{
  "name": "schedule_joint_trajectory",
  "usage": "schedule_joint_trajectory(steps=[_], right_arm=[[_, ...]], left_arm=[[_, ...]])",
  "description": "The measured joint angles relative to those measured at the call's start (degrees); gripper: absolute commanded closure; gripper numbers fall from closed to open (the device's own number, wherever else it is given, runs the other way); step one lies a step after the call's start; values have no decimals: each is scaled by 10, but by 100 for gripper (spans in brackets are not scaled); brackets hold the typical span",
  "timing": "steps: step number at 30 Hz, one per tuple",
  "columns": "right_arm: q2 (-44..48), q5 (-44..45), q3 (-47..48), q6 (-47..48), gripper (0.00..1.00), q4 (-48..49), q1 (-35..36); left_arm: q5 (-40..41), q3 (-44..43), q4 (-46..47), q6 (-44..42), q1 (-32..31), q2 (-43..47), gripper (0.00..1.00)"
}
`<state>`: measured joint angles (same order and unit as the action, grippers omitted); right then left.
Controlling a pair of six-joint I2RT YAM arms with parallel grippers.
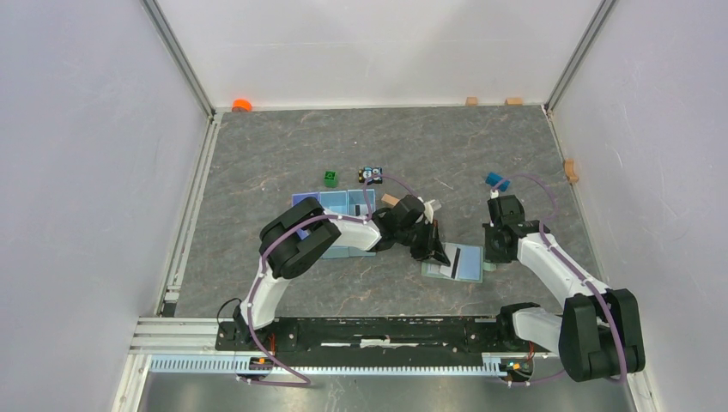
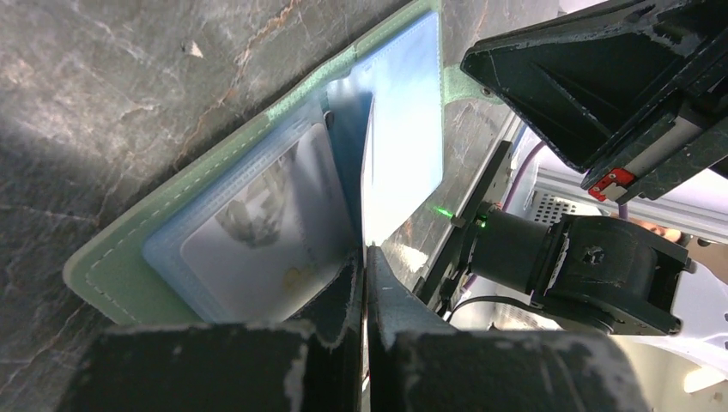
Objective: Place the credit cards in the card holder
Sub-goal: Insert the credit card into the card holder.
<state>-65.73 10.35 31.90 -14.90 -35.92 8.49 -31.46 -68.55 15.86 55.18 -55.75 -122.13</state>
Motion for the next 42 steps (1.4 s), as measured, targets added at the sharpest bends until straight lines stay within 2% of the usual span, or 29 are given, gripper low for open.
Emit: schedule_joint_trajectory(steps=[25, 42], right_arm=[[-8, -9, 0, 4, 100, 2, 0], [-15, -14, 0, 12, 100, 3, 0]], left_arm=[[24, 36, 99, 63, 0, -11, 98], [26, 42, 135, 96, -3, -20, 98]])
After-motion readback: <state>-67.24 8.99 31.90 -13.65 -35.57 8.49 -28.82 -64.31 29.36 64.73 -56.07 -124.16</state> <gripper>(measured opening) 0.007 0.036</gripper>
